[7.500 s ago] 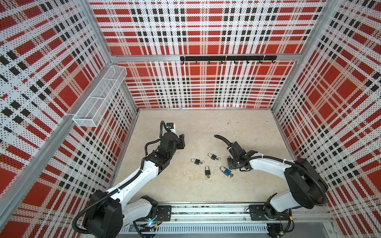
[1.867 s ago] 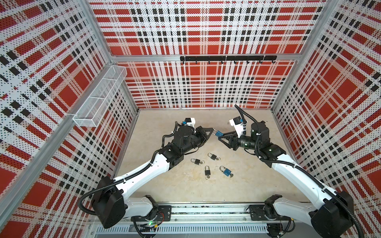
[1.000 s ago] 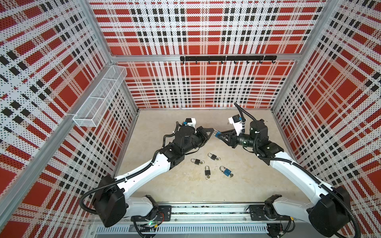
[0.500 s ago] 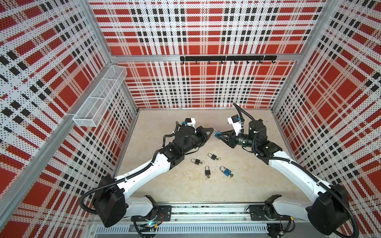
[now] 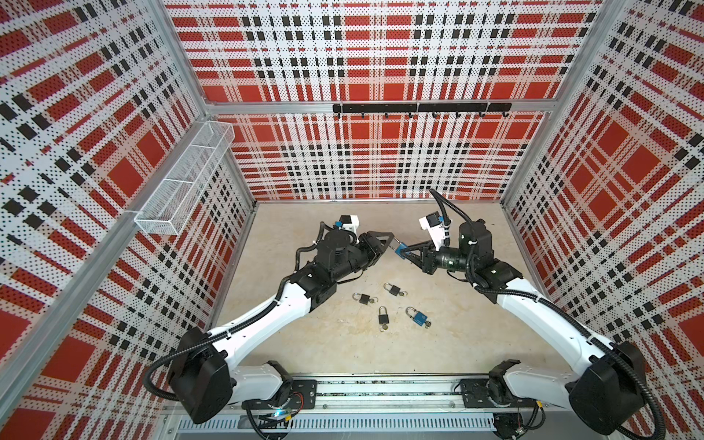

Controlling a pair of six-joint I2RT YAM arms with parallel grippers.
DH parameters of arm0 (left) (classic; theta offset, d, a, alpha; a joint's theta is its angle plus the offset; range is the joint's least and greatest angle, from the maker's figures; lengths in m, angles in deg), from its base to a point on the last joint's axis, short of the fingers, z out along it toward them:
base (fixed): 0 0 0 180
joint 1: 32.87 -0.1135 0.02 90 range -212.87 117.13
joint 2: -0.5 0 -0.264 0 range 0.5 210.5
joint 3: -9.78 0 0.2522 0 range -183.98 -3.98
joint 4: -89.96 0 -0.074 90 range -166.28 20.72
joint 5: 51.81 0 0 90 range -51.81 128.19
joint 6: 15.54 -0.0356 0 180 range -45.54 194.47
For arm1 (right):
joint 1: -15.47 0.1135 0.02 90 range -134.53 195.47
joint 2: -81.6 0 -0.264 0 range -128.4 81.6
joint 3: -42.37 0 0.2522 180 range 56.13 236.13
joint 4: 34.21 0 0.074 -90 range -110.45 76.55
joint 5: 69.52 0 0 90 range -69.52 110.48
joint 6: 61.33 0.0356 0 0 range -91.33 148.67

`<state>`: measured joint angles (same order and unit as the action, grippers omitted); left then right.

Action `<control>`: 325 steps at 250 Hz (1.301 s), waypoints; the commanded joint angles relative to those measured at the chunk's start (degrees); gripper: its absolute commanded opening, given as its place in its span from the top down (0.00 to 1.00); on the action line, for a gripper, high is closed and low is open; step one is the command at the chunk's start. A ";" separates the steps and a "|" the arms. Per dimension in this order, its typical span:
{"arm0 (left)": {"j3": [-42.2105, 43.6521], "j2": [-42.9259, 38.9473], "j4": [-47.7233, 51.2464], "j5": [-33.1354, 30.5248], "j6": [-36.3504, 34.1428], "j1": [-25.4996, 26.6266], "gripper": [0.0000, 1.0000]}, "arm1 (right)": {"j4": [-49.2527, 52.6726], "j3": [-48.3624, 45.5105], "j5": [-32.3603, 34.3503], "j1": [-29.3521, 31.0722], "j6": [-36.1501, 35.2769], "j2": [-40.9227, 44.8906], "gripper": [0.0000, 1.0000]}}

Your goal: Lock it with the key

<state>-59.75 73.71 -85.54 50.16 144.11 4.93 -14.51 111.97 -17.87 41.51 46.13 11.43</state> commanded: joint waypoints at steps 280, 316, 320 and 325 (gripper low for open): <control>-2.77 -6.47 9.17 31.93 -25.55 -8.32 0.72 | 7.57 9.49 -20.73 -0.14 10.04 1.88 1.00; -3.20 -5.87 9.08 31.89 -25.42 -7.80 0.74 | 7.42 9.90 -21.15 -0.16 10.16 1.05 1.00; -3.29 -5.81 9.08 31.89 -25.35 -7.75 0.74 | 7.54 9.91 -21.24 -0.12 10.09 0.94 1.00; -3.38 -5.74 9.01 31.90 -25.34 -7.77 0.74 | 7.68 9.91 -21.20 -0.07 10.01 0.87 1.00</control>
<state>-63.14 68.18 -76.42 81.33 119.09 -3.35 -3.91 119.57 -37.19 41.45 56.18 13.05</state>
